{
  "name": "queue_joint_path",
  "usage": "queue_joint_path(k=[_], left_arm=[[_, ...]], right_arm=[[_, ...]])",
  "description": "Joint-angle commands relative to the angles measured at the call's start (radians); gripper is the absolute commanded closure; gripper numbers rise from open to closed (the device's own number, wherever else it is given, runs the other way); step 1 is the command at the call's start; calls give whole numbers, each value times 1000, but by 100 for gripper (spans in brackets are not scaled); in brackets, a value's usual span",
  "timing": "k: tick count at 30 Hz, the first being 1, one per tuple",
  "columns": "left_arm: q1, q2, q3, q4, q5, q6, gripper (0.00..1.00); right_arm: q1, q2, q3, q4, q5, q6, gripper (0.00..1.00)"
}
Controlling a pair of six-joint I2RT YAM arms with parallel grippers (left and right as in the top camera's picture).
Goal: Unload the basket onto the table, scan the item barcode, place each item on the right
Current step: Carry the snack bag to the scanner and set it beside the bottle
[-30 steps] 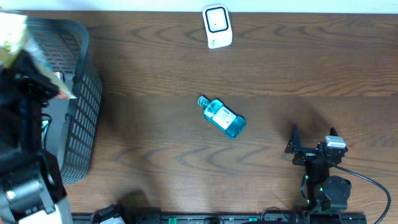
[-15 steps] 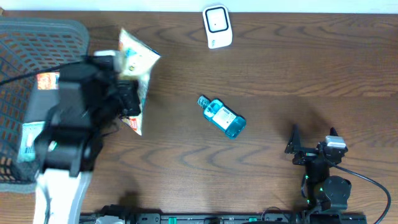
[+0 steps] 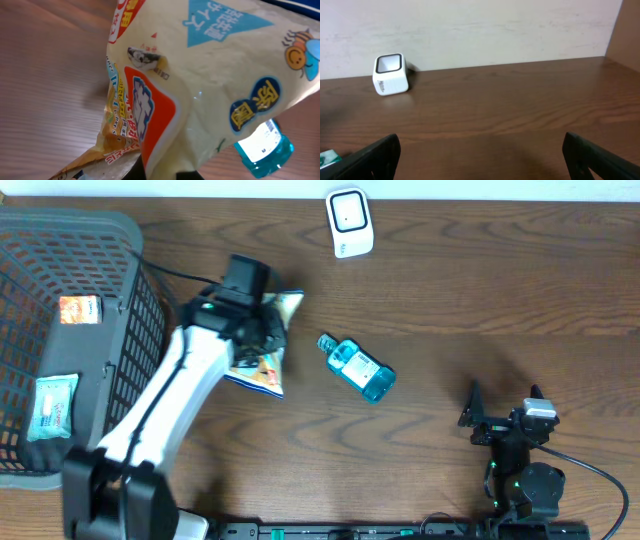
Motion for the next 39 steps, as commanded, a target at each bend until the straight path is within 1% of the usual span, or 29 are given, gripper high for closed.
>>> queue_joint_path(k=[1, 3, 4, 7, 9, 13, 14, 15, 16, 17, 18, 19, 21, 23, 28, 29, 32, 34, 36, 38, 39], left_arm=[[-59, 62, 4, 10, -66, -183, 93], [-85, 93, 4, 11, -103, -306, 93], [-103, 115, 4, 18, -120, -396, 92], [-127, 138, 4, 41, -138, -501, 93], [-140, 146, 4, 68, -139, -528, 92], [-157, 150, 4, 118, -139, -527, 92], [-161, 150, 4, 126, -139, -527, 91], [-163, 150, 4, 129, -139, -527, 83], [-164, 150, 4, 129, -139, -527, 71], [-164, 150, 4, 127, -139, -526, 64], [-164, 149, 4, 125, -139, -526, 47], [-164, 149, 4, 120, -139, -526, 40], [-164, 148, 4, 113, -138, -519, 30], [-163, 143, 4, 105, -139, -518, 25], [-163, 99, 5, 98, -140, -462, 22], [-163, 82, 5, 98, -145, -444, 12], [-163, 24, 5, 94, -189, -423, 10], [-163, -27, 6, 95, -221, -388, 10], [-160, -85, 11, 96, -254, -344, 7], [-158, -147, 21, 96, -298, -294, 0], [-154, -181, 29, 99, -317, -251, 2]], right_arm=[[10, -5, -2, -4, 5, 2, 1], [10, -5, -2, -4, 5, 2, 1], [10, -5, -2, -4, 5, 2, 1], [10, -5, -2, -4, 5, 2, 1], [10, -5, -2, -4, 5, 2, 1], [10, -5, -2, -4, 5, 2, 1], [10, -5, -2, -4, 5, 2, 1], [10, -5, -2, -4, 5, 2, 1], [10, -5, -2, -4, 5, 2, 1], [10, -5, -2, -4, 5, 2, 1], [10, -5, -2, -4, 5, 2, 1], [10, -5, -2, -4, 5, 2, 1], [10, -5, -2, -4, 5, 2, 1], [10, -5, -2, -4, 5, 2, 1], [10, -5, -2, -3, 5, 2, 1], [10, -5, -2, -3, 5, 2, 1], [10, -5, -2, -4, 5, 2, 1], [10, -5, -2, -4, 5, 2, 1], [10, -5, -2, -3, 5, 2, 1], [10, -5, -2, -4, 5, 2, 1], [10, -5, -2, -4, 5, 2, 1]])
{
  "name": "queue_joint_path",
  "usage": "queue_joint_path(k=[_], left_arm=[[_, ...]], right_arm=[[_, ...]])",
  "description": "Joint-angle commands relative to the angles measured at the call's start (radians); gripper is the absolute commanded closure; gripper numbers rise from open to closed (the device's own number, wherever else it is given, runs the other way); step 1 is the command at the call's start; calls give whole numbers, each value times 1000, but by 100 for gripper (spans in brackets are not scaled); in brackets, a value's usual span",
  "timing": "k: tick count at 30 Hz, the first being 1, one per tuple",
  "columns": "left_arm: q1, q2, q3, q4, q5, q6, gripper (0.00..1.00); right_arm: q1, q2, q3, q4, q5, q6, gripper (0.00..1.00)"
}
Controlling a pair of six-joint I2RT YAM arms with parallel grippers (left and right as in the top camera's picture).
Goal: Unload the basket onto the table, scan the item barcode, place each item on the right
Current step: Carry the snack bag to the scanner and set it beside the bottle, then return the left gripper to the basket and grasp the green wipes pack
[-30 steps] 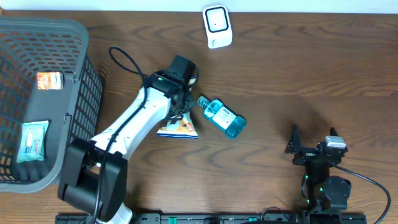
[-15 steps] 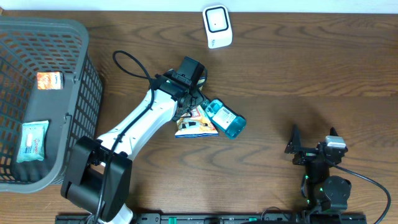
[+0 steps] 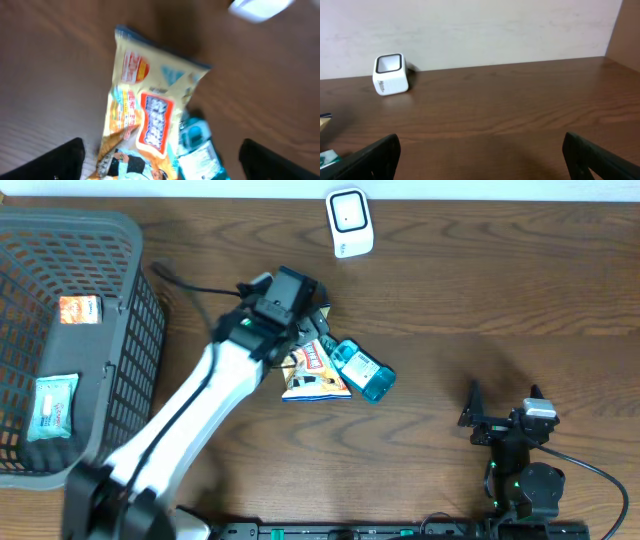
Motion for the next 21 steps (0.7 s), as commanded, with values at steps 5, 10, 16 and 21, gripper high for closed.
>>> queue_joint_path(k=[5, 10, 16, 21], left_arm=[[85, -224, 100, -8, -106, 301, 2], [225, -266, 241, -98, -106, 381, 2], [456, -264, 441, -214, -102, 420, 2], [650, -264, 488, -246, -98, 418, 2]], right_arm=[[10, -5, -2, -3, 5, 2, 1], [10, -5, -2, -3, 5, 2, 1], [10, -5, -2, -3, 5, 2, 1], [10, -5, -2, -3, 5, 2, 1]])
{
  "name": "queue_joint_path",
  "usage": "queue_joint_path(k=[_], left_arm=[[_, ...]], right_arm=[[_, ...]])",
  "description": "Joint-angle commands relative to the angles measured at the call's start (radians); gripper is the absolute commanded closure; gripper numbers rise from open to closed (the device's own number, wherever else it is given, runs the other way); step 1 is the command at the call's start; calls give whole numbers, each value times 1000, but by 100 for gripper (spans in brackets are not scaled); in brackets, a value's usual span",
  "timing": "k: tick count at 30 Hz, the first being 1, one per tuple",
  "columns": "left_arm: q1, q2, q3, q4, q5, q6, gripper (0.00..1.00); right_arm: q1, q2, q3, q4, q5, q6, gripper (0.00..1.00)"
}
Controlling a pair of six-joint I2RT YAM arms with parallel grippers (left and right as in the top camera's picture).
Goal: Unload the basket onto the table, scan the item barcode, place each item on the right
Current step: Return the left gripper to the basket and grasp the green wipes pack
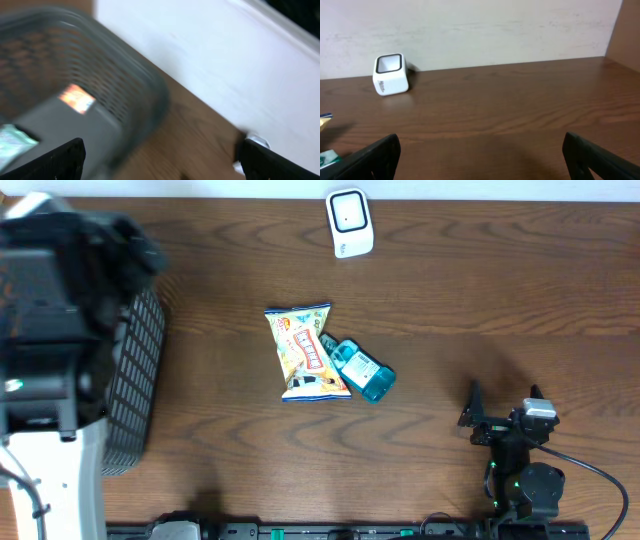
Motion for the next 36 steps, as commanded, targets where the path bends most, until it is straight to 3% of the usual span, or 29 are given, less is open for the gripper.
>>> queue_joint_path(k=[1, 8, 13, 24, 31, 36], left_arm=[[137, -3, 28, -21, -5, 27, 2], [409, 82, 28, -114, 51, -63, 2], [493, 160, 28, -167, 70, -66, 2], [497, 303, 11, -252, 62, -29, 2], [497, 420, -60, -330, -92, -194, 2], [498, 521, -97, -334, -129, -217, 2]], right_arm=[[10, -5, -2, -4, 5, 2, 1], [10, -5, -2, -4, 5, 2, 1], [10, -5, -2, -4, 5, 2, 1], [10, -5, -2, -4, 5, 2, 1], [10, -5, -2, -4, 5, 2, 1], [10, -5, -2, -4, 5, 2, 1]])
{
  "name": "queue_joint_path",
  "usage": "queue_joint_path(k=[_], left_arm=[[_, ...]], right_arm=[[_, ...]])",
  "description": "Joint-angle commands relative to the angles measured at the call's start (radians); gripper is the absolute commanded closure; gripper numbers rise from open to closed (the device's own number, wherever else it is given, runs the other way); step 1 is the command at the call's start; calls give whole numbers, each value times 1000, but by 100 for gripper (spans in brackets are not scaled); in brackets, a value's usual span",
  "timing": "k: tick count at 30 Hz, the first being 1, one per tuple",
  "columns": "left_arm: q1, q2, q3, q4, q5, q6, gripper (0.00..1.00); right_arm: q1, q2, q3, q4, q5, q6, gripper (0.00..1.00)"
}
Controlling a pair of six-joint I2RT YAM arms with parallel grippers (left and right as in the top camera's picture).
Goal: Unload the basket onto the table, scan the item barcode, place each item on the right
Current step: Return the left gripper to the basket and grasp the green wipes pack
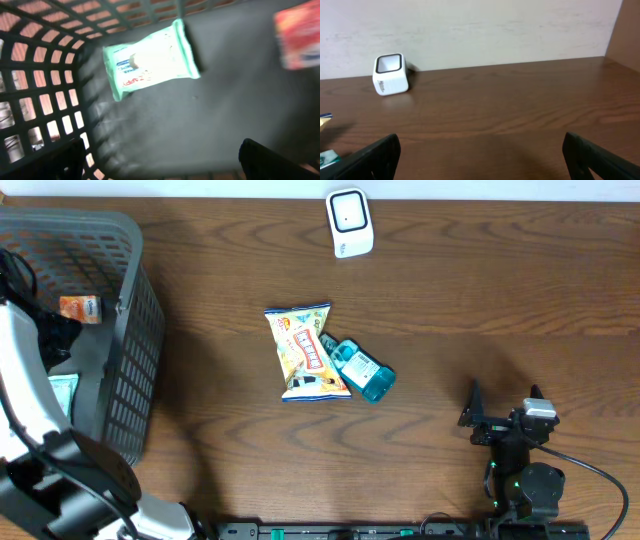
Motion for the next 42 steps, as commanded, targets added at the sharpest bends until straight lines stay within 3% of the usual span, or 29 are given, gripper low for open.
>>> queue_joint_path(k=[1, 7, 12, 16, 24, 33, 42], left_arm=[[6, 65, -14, -8, -67, -54, 2], [6, 140, -24, -18, -97, -69, 2], [12, 146, -88, -13, -154, -167, 2], [23, 146, -162, 68, -160, -168, 2], [30, 146, -278, 330, -161, 32, 2], [30, 149, -302, 457, -159, 35, 2], [30, 211, -302, 477, -154, 34, 2]], right_arm=[[10, -5, -2, -4, 5, 2, 1], [10, -5, -2, -4, 5, 2, 1], [10, -5, -2, -4, 5, 2, 1], [10, -5, -2, -4, 5, 2, 1], [10, -5, -2, -4, 5, 2, 1], [10, -5, -2, -4, 5, 2, 1], [10, -5, -2, -4, 5, 2, 1]])
